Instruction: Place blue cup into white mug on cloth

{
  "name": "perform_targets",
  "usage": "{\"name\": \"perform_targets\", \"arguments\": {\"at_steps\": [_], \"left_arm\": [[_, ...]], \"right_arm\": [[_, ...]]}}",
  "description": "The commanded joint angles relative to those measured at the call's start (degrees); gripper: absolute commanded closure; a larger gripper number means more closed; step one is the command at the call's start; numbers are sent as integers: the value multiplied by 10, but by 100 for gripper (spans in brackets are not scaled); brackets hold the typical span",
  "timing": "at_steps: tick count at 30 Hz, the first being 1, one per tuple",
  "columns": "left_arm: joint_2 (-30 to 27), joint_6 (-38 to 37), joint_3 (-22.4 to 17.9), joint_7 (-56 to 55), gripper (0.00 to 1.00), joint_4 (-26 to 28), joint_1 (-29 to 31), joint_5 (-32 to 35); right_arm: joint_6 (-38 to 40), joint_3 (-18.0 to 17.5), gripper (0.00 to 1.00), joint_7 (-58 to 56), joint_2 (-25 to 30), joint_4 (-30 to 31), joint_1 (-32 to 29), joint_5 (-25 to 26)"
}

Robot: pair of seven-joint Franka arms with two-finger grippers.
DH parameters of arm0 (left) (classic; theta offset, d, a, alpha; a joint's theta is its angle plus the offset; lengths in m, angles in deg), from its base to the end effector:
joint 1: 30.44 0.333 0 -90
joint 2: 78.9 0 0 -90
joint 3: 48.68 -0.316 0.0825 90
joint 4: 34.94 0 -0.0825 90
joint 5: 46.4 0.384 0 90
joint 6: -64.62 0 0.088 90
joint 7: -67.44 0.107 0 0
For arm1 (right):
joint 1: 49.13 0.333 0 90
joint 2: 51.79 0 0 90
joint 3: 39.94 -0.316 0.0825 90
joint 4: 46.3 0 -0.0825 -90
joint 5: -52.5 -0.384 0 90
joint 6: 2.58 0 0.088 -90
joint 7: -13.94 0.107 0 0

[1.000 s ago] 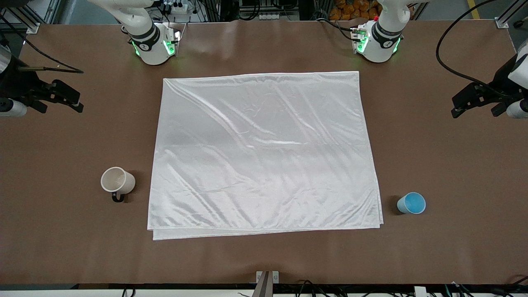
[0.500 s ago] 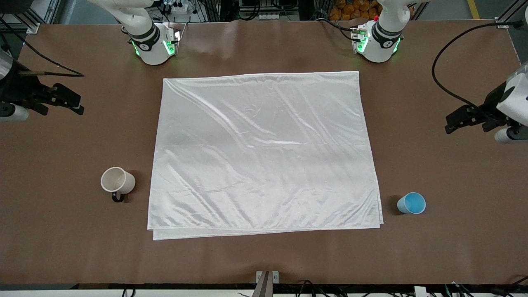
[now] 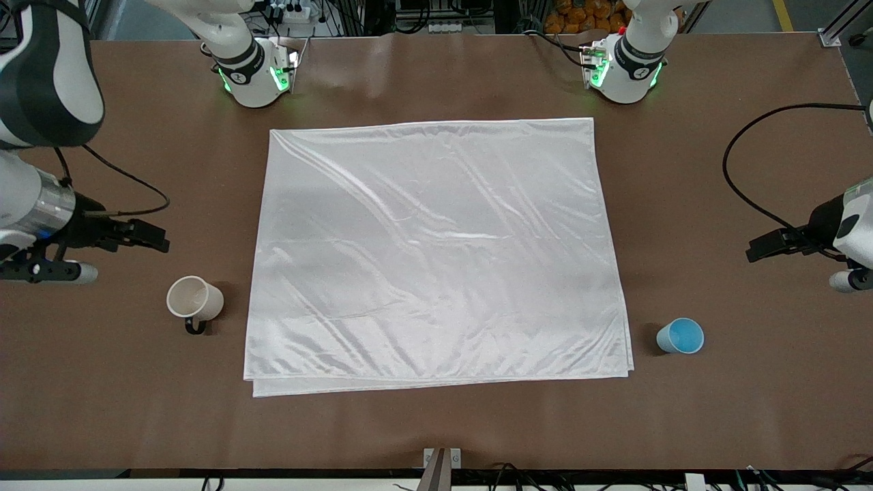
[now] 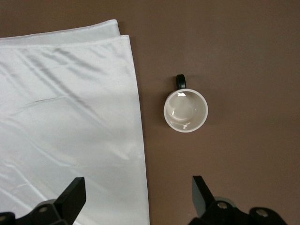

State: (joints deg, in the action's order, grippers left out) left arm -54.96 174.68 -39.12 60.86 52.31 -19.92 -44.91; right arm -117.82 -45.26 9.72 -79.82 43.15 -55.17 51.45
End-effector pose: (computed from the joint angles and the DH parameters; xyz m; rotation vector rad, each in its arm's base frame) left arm 0.6764 0.0287 0.4209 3.0919 0.2108 -0.0249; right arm 0.6836 -0.0161 0.3601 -3.0787 -0.0661 0.0532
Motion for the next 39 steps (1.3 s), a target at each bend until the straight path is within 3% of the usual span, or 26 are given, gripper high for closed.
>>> {"name": "perform_targets", "arguments": {"at_steps": [1,8,24,27,36,39], "left_arm": [[28,25,4,9,0,-5,4,13],[58,52,3,10,0,-8,2,14],[116,118,3,11,0,-10,14,15],[131,132,3,11,0,-10,13,15],[160,168,3,10,0,-10,13,14],[168,180,3,10,0,-10,13,14]], "right_arm": [[-46,13,0,-71,-54,-20,-5,7],[-107,26,0,-117,-95,-20,-5,6],[-143,26,0,-111,-131,-19,-6,-4],[-143,26,15,-111,-132,-17,-6,-5],[-142,26,73,-110,-132,-15,-5,-5],[-142,26,86,-110,-132,-14,-3,-5]]}}
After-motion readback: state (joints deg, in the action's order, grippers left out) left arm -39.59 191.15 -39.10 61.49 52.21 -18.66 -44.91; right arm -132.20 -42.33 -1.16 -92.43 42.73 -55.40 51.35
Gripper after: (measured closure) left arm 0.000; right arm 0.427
